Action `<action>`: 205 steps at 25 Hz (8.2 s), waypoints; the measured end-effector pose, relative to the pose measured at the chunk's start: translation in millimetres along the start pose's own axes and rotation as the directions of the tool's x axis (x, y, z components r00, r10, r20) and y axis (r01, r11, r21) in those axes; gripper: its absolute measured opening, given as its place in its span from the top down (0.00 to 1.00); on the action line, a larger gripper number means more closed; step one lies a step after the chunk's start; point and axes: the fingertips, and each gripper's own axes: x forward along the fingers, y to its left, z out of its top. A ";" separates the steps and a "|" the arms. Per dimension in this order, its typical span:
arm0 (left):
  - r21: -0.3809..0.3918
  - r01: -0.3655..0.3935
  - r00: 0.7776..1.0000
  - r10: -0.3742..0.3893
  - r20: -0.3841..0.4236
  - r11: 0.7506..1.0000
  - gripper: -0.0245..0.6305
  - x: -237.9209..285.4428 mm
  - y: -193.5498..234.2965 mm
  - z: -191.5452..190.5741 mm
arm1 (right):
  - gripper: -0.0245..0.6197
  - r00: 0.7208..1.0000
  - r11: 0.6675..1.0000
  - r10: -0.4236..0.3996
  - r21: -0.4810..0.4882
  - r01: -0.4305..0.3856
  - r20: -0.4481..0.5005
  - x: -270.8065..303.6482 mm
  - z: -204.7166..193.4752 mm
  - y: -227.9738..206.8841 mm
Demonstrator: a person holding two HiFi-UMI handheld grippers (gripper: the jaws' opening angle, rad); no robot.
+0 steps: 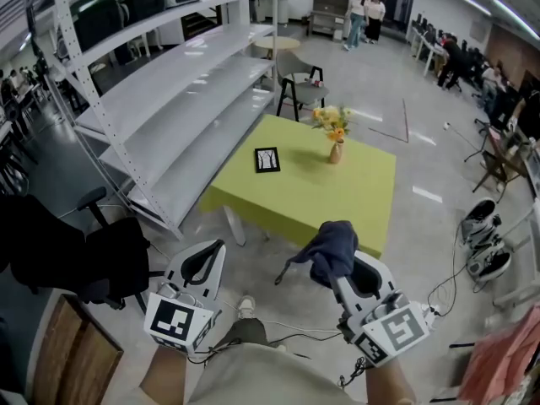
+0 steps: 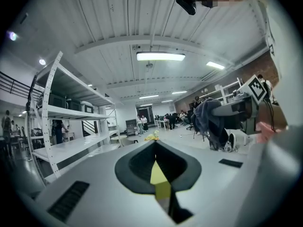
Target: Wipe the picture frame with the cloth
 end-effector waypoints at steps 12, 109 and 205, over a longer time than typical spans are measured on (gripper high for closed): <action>-0.025 0.010 0.999 -0.009 0.051 1.000 0.95 49.8 30.2 -14.8 | 0.84 1.000 0.999 0.004 -0.044 -0.005 -0.015 57.4 -15.7 -25.6; -0.380 0.118 0.775 -0.325 -0.542 0.917 0.95 583.8 267.4 -424.9 | 0.83 0.682 0.979 0.204 0.135 -0.154 -0.702 698.1 -409.6 -320.0; -0.491 0.090 0.647 -0.426 -0.633 0.867 0.95 525.7 221.9 -455.7 | 0.83 0.601 0.982 0.055 0.152 0.111 -0.797 545.8 -417.9 -355.2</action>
